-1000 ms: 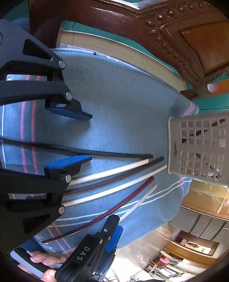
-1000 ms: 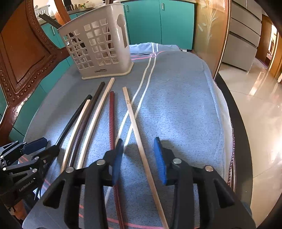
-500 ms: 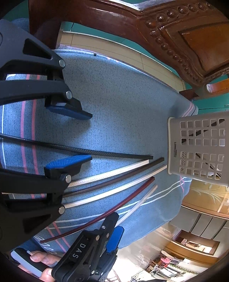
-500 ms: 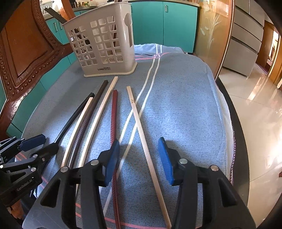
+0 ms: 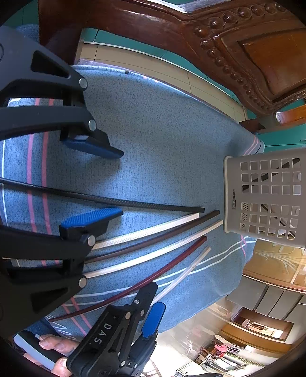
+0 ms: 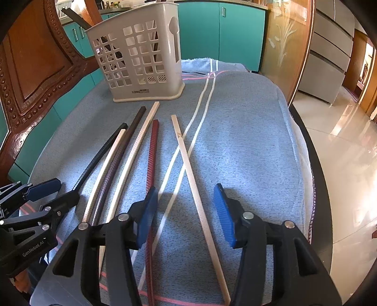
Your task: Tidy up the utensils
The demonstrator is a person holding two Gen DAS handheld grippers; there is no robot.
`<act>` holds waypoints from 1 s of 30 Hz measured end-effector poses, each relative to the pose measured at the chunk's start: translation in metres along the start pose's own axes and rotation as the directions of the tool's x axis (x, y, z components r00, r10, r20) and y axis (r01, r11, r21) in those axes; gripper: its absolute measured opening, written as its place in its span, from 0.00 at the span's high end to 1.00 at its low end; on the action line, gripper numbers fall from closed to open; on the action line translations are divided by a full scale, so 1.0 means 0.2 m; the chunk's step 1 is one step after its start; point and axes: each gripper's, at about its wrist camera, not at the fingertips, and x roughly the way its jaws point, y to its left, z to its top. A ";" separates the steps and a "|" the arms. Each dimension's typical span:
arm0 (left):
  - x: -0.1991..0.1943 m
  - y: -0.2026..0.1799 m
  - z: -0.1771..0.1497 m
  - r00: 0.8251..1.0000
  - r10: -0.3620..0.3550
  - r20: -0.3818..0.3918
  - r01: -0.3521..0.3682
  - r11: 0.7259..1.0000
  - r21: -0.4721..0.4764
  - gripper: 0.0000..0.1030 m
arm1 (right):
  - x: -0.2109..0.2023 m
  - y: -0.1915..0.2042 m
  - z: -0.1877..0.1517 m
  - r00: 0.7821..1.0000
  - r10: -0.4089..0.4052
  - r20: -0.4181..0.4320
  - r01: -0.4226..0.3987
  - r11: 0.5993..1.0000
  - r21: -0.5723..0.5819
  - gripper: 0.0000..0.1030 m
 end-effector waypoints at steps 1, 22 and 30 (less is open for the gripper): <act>0.00 0.00 0.00 1.000 0.000 0.000 0.000 1.000 0.000 0.56 | 0.00 0.00 0.00 1.000 -0.001 0.001 0.001 1.000 -0.003 0.49; 0.01 -0.01 0.01 1.000 -0.004 -0.011 0.004 1.000 0.010 0.54 | 0.04 -0.01 0.06 1.000 -0.025 -0.014 0.025 1.000 -0.013 0.61; 0.02 -0.04 0.01 1.000 -0.017 -0.014 0.017 0.999 0.038 0.39 | 0.06 0.00 0.07 0.999 -0.036 -0.007 0.036 0.999 -0.031 0.61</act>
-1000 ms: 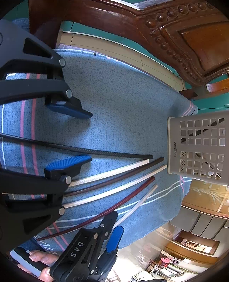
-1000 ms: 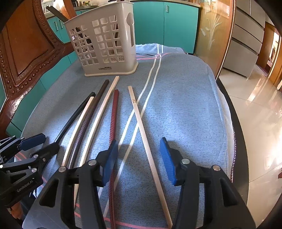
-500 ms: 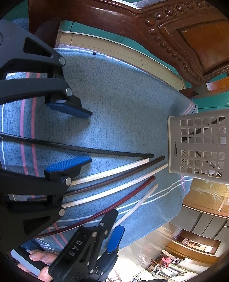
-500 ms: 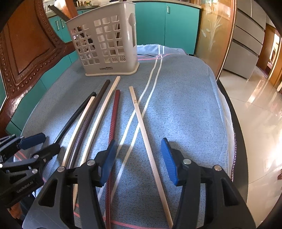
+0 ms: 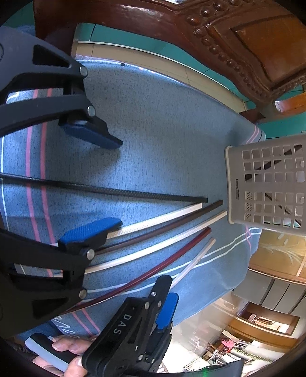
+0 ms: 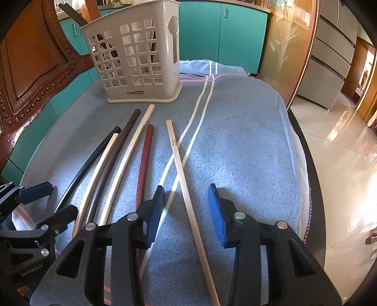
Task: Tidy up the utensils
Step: 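Close the right tool on the light wooden chopstick while the left tool grasps the black one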
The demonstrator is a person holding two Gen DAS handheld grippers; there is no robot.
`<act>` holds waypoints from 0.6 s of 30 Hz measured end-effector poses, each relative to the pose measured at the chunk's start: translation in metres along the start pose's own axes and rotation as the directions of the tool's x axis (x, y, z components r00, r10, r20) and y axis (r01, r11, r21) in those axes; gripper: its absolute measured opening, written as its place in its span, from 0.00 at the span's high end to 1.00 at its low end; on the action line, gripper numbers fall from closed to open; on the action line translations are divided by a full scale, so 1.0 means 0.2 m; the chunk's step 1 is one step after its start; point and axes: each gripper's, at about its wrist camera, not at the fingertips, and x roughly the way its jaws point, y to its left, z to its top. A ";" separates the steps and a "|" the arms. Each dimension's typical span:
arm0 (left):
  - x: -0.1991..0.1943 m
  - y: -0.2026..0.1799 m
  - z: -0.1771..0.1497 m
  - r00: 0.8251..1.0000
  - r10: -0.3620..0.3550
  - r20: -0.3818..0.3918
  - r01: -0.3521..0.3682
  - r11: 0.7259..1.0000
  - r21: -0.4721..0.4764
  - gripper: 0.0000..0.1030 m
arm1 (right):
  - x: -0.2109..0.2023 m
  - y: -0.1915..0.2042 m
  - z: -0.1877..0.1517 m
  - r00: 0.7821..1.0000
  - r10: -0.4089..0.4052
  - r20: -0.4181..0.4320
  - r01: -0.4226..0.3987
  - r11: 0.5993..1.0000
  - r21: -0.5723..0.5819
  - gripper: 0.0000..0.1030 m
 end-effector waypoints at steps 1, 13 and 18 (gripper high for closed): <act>0.00 0.00 0.00 1.000 0.000 0.000 0.000 1.000 -0.001 0.39 | 0.00 0.00 0.00 1.000 0.000 0.000 0.000 1.000 -0.001 0.61; 0.05 0.01 0.12 0.999 -0.006 -0.048 0.006 1.000 0.004 0.47 | 0.08 0.02 0.12 0.999 -0.005 -0.052 0.002 0.998 -0.058 0.61; 0.09 0.01 0.20 0.996 0.009 -0.089 -0.009 1.000 -0.006 0.47 | 0.10 0.02 0.15 0.998 0.015 -0.065 -0.020 0.998 -0.062 0.63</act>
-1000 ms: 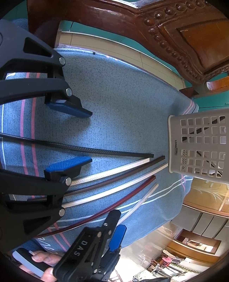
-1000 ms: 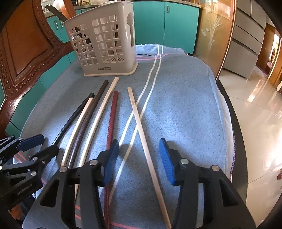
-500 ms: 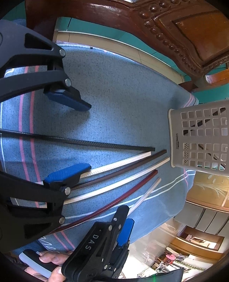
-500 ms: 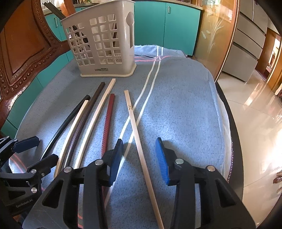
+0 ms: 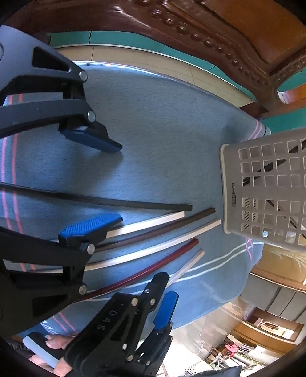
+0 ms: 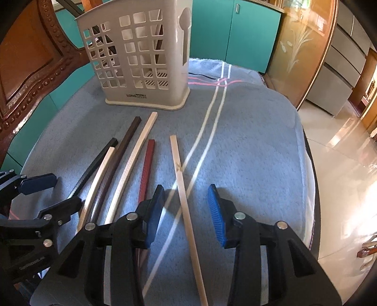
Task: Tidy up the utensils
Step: 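Close the right tool on the light wooden chopstick while the left tool grasps the black one, then lift both chopsticks over the white holder and open both tools to drop them in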
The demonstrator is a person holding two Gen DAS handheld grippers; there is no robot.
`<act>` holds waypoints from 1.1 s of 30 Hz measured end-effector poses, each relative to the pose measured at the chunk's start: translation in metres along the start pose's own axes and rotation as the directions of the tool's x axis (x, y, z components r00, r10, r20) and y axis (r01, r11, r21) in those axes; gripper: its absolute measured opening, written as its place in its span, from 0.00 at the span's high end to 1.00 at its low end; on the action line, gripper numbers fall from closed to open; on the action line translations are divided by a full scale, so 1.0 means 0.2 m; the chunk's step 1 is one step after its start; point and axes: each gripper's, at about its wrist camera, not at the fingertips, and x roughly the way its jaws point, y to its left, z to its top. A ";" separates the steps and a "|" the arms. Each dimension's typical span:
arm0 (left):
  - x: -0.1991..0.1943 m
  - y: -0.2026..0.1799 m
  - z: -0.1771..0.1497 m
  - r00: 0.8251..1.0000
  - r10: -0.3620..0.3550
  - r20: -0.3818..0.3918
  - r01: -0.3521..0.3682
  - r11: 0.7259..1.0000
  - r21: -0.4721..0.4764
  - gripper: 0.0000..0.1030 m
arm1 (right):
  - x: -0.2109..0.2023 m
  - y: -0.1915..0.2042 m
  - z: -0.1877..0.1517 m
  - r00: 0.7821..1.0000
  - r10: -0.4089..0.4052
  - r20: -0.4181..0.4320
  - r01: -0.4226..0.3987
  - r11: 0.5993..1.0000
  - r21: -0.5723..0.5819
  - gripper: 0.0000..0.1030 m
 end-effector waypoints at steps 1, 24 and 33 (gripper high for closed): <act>0.00 0.00 0.01 1.000 0.001 -0.003 -0.001 1.000 -0.002 0.47 | 0.00 0.00 0.00 1.000 0.008 0.000 -0.008 1.000 0.005 0.70; -0.28 0.01 0.03 0.986 -0.040 0.159 0.042 0.999 -0.004 0.94 | -0.35 -0.10 -0.01 0.982 0.092 0.167 -0.107 0.991 0.082 0.94; -0.57 0.13 0.06 0.951 -0.161 0.265 0.176 0.984 -0.034 0.94 | -0.62 -0.13 0.02 0.949 0.150 0.279 -0.180 0.980 0.086 0.94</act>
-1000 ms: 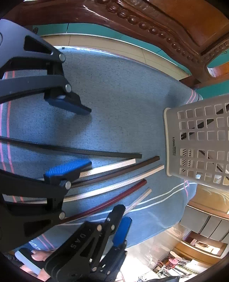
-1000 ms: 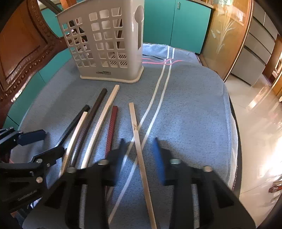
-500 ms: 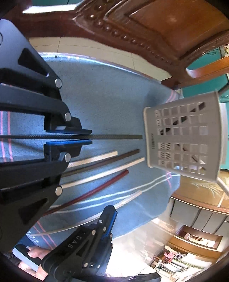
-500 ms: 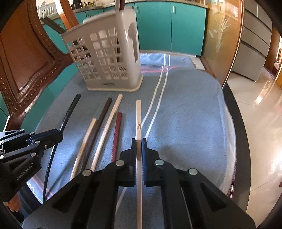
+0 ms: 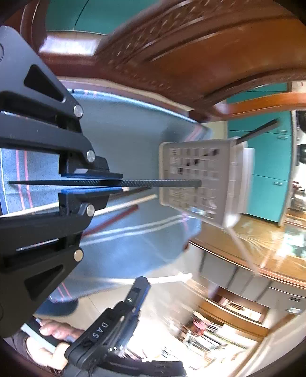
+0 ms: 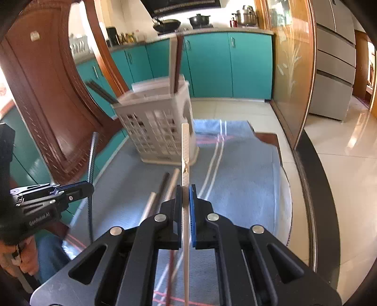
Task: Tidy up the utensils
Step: 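Lift both chopsticks over the white holder and open both tools to drop them in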
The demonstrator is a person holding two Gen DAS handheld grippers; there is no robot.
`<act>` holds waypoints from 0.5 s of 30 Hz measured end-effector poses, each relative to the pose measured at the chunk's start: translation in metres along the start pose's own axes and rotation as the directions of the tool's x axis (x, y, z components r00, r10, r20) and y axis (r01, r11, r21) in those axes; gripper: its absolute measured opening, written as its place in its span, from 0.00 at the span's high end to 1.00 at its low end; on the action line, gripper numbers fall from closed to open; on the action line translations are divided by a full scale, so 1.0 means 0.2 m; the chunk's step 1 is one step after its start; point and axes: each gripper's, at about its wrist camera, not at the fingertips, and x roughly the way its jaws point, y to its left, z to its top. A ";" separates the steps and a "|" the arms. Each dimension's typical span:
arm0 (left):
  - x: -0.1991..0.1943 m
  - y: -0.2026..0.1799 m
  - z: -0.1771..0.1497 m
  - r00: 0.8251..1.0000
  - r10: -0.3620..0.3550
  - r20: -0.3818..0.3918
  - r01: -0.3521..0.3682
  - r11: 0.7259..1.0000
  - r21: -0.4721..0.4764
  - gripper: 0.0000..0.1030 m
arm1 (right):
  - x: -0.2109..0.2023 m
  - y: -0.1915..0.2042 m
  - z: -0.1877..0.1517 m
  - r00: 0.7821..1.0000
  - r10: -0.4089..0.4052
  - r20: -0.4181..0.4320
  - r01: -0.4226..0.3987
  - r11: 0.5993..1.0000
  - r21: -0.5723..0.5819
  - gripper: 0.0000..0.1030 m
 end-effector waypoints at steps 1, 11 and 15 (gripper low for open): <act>-0.03 0.01 0.01 1.000 -0.011 0.014 0.011 1.000 -0.006 0.94 | -0.03 0.00 0.01 1.000 0.002 0.014 -0.002 1.000 0.000 0.94; -0.22 0.05 0.09 0.994 -0.062 0.091 0.065 0.997 -0.030 0.94 | -0.19 0.04 0.08 0.995 0.031 0.091 -0.030 0.999 -0.014 0.94; -0.28 0.03 0.14 0.990 -0.063 0.130 0.065 0.998 -0.013 0.94 | -0.25 0.06 0.19 0.988 0.083 0.129 -0.081 0.997 -0.017 0.94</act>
